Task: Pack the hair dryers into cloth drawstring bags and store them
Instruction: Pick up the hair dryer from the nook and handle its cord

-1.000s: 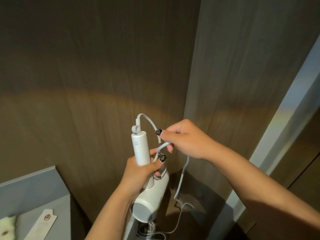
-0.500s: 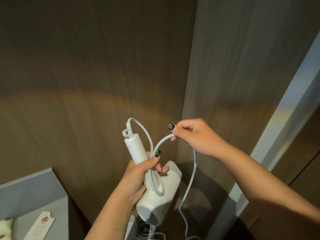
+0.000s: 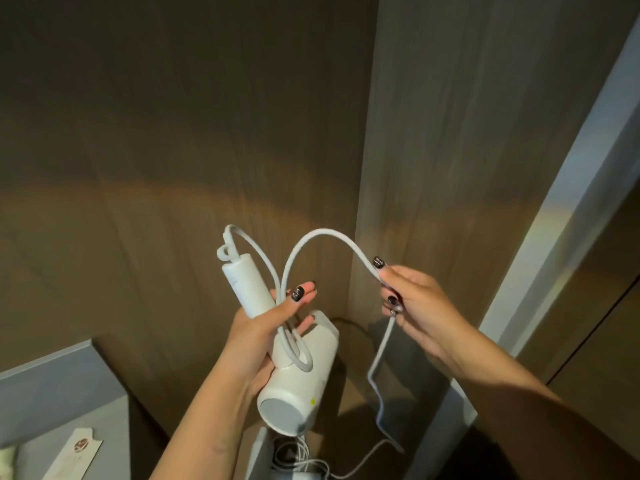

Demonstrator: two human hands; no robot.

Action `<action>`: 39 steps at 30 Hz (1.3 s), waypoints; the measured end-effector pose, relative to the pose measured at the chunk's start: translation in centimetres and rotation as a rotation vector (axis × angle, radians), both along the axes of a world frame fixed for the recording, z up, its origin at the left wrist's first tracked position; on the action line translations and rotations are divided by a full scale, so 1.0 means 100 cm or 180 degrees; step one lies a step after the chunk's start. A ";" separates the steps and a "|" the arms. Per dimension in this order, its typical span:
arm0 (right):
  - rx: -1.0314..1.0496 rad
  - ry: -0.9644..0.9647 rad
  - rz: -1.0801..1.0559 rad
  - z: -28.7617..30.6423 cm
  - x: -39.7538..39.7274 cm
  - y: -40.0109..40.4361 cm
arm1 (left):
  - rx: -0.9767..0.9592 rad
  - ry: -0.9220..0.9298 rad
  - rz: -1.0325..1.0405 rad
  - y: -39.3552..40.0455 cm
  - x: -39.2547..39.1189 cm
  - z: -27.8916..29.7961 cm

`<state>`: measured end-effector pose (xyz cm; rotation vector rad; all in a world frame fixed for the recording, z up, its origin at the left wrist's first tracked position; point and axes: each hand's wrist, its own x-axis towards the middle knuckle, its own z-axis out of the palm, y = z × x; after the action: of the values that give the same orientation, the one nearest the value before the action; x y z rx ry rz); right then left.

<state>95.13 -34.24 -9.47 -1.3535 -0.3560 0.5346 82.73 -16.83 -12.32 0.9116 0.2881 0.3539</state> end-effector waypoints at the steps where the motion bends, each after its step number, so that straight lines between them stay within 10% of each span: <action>1: 0.0055 -0.0019 0.0042 0.007 -0.003 0.006 | -0.0021 -0.0023 -0.0077 -0.004 0.001 -0.002; 12: -0.0245 -0.0820 0.0213 0.037 -0.025 0.056 | -0.0217 0.0080 -0.0530 -0.018 0.004 -0.019; 19: 0.0404 -0.0194 0.0637 0.029 -0.035 0.063 | 0.0165 0.0173 -0.0652 -0.026 0.007 -0.024; 25: -0.0417 -0.1643 0.0182 0.023 -0.013 0.042 | -0.0149 0.0337 -0.0156 -0.033 0.010 -0.021; 39: -0.0855 -0.0562 0.0185 -0.134 -0.026 0.001 | -0.0845 -0.0138 0.0900 -0.002 0.030 0.021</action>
<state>92.55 -34.15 -22.89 -1.6599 -0.4817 0.5256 85.72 -16.98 -10.21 0.6013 0.4152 0.5807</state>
